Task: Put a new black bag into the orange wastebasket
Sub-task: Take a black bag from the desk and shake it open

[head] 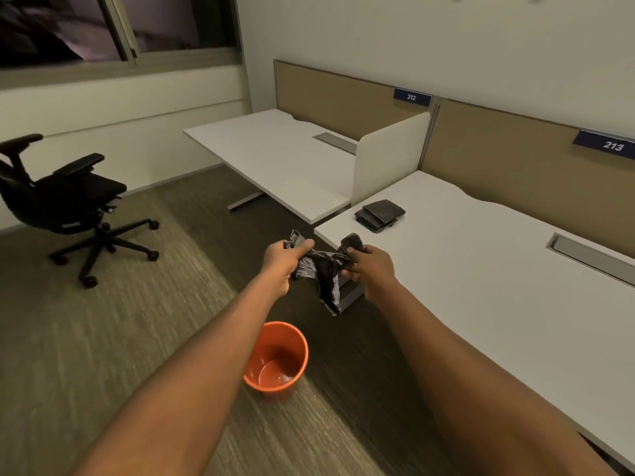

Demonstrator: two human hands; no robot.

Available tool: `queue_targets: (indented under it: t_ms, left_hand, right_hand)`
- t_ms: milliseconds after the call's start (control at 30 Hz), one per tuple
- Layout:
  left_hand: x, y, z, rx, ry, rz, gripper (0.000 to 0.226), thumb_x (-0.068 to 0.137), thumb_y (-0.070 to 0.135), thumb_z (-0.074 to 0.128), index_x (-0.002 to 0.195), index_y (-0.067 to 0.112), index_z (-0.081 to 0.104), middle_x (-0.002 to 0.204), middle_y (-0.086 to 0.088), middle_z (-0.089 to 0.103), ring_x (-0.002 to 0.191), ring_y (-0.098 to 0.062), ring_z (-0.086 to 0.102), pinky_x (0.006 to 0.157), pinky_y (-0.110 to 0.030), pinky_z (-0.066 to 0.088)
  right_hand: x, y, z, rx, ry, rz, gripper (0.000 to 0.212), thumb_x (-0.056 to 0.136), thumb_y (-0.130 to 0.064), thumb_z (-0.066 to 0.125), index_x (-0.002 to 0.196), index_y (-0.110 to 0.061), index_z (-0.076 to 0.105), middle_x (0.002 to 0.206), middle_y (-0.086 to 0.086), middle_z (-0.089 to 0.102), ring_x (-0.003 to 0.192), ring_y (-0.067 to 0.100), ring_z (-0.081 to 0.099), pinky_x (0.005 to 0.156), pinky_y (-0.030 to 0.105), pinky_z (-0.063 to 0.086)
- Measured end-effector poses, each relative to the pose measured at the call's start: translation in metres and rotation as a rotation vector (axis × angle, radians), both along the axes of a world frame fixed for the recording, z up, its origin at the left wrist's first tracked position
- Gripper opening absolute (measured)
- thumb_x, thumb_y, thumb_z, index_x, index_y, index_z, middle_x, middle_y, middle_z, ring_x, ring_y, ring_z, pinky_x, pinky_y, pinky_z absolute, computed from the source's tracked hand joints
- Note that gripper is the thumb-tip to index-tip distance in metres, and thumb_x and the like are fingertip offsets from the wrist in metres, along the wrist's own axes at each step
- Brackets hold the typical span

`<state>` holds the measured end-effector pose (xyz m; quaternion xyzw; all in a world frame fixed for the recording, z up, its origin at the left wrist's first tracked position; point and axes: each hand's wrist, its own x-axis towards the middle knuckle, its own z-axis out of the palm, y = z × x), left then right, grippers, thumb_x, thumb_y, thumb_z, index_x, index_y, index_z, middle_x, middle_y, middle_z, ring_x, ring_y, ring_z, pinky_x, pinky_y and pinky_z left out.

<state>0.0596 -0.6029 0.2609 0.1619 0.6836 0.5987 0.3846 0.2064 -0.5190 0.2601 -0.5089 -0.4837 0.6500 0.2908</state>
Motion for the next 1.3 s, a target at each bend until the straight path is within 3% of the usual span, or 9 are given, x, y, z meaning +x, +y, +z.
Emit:
queue_targets:
  t_ms: [100, 200, 333, 567, 667, 767, 867, 1067, 1300]
  left_hand:
    - [-0.01, -0.024, -0.01, -0.041, 0.021, 0.081, 0.025, 0.086, 0.031, 0.077, 0.089, 0.011, 0.063, 0.092, -0.009, 0.07, 0.082, -0.021, 0.068, 0.075, -0.037, 0.06]
    - [-0.017, -0.048, -0.022, -0.076, 0.025, 0.104, 0.051, 0.084, 0.042, 0.076, 0.121, 0.009, 0.064, 0.108, -0.012, 0.072, 0.1, -0.028, 0.07, 0.092, -0.048, 0.058]
    - [-0.025, -0.081, -0.036, -0.062, -0.051, 0.103, 0.029, 0.092, 0.038, 0.068, 0.099, 0.01, 0.07, 0.101, -0.013, 0.076, 0.095, -0.03, 0.073, 0.083, -0.045, 0.06]
    - [-0.051, -0.146, -0.061, -0.191, -0.057, 0.08, 0.024, 0.096, 0.036, 0.062, 0.09, 0.013, 0.067, 0.095, -0.013, 0.073, 0.074, -0.025, 0.066, 0.061, -0.032, 0.048]
    - [-0.069, -0.165, -0.066, -0.333, 0.099, 0.071, 0.018, 0.091, 0.027, 0.068, 0.098, 0.01, 0.065, 0.098, -0.015, 0.071, 0.072, -0.024, 0.062, 0.06, -0.03, 0.046]
    - [-0.091, -0.174, -0.057, -0.44, 0.482, 0.222, 0.031, 0.084, 0.024, 0.066, 0.113, 0.016, 0.059, 0.118, -0.012, 0.062, 0.101, -0.03, 0.063, 0.088, -0.043, 0.054]
    - [-0.102, -0.173, -0.032, -0.267, 0.721, 0.239, 0.036, 0.088, 0.028, 0.06, 0.122, 0.019, 0.062, 0.117, -0.004, 0.062, 0.106, -0.025, 0.062, 0.094, -0.047, 0.052]
    - [-0.104, -0.16, 0.005, -0.209, 0.579, -0.19, 0.033, 0.09, 0.049, 0.062, 0.104, 0.021, 0.074, 0.095, 0.0, 0.075, 0.094, -0.018, 0.07, 0.088, -0.043, 0.058]
    - [-0.112, -0.162, -0.002, -0.111, 0.222, 0.012, 0.009, 0.093, 0.013, 0.067, 0.1, 0.011, 0.072, 0.099, -0.011, 0.075, 0.097, -0.026, 0.072, 0.087, -0.041, 0.06]
  right_hand:
    - [-0.004, -0.014, 0.001, -0.062, 0.095, -0.041, 0.038, 0.1, -0.012, 0.061, 0.136, -0.005, 0.054, 0.103, 0.014, 0.066, 0.093, 0.03, 0.074, 0.092, 0.044, 0.061]
    - [-0.013, -0.028, 0.004, -0.092, 0.158, -0.063, 0.032, 0.1, -0.011, 0.06, 0.131, -0.006, 0.057, 0.103, 0.015, 0.068, 0.108, 0.038, 0.071, 0.095, 0.045, 0.059]
    - [-0.032, -0.046, 0.01, -0.099, 0.193, -0.076, 0.011, 0.1, -0.01, 0.061, 0.091, -0.016, 0.059, 0.108, 0.017, 0.068, 0.11, 0.036, 0.07, 0.094, 0.043, 0.06]
    - [-0.076, -0.077, 0.014, -0.062, 0.231, -0.029, 0.016, 0.099, -0.005, 0.061, 0.088, -0.016, 0.062, 0.11, 0.011, 0.067, 0.112, 0.03, 0.068, 0.091, 0.038, 0.06]
    - [-0.093, -0.087, 0.013, -0.035, 0.199, 0.037, 0.017, 0.098, -0.003, 0.061, 0.113, -0.009, 0.065, 0.118, 0.013, 0.066, 0.102, 0.023, 0.069, 0.083, 0.031, 0.061]
    - [-0.109, -0.1, 0.016, 0.016, 0.123, 0.135, 0.034, 0.097, 0.001, 0.059, 0.129, -0.009, 0.062, 0.117, 0.01, 0.064, 0.105, 0.021, 0.068, 0.085, 0.03, 0.061]
    - [-0.12, -0.115, 0.021, 0.107, 0.018, 0.264, 0.034, 0.098, 0.001, 0.057, 0.126, -0.016, 0.065, 0.111, 0.003, 0.065, 0.102, 0.015, 0.068, 0.083, 0.027, 0.06]
    - [-0.144, -0.14, 0.017, 0.418, -0.184, 0.453, 0.024, 0.097, -0.012, 0.061, 0.117, -0.023, 0.069, 0.104, -0.002, 0.071, 0.094, 0.011, 0.072, 0.082, 0.031, 0.062]
    - [-0.15, -0.147, 0.012, 0.586, -0.284, 0.453, 0.016, 0.096, -0.018, 0.066, 0.11, -0.025, 0.068, 0.096, -0.005, 0.07, 0.084, 0.007, 0.068, 0.06, 0.017, 0.049]
